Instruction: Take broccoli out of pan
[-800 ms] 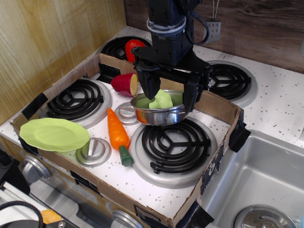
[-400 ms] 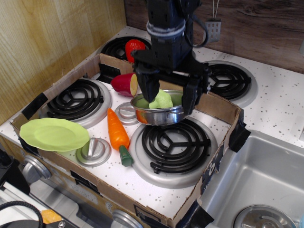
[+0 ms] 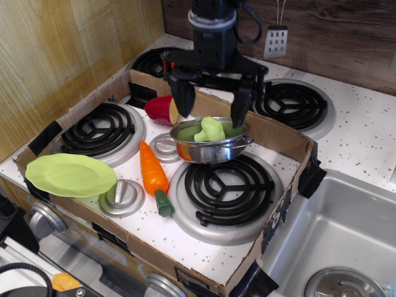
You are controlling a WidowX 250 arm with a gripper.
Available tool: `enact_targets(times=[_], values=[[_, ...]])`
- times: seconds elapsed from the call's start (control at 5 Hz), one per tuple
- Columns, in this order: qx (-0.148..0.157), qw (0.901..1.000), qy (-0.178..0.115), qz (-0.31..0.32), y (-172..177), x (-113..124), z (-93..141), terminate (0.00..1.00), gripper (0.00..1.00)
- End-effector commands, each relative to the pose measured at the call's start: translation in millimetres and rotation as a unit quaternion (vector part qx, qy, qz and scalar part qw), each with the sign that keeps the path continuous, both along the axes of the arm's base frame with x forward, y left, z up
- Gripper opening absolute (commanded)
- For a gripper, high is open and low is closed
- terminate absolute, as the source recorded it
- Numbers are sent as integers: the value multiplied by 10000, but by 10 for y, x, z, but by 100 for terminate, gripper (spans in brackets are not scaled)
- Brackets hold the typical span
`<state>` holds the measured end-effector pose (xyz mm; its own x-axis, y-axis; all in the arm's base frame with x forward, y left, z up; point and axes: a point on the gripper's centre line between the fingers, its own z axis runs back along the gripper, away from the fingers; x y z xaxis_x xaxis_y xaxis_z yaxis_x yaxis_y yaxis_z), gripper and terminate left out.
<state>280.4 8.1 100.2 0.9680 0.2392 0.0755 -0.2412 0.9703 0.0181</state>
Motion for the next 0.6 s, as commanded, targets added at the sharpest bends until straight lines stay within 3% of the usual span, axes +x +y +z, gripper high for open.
enact_targets(times=[0.0,0.2,0.4], values=[[275,9975,-439,471,339,399,-6,0,100],[639,9927,-781,656,411,491,-117,0,100],[651,9910,-832,824,426,531,-221,0,100]])
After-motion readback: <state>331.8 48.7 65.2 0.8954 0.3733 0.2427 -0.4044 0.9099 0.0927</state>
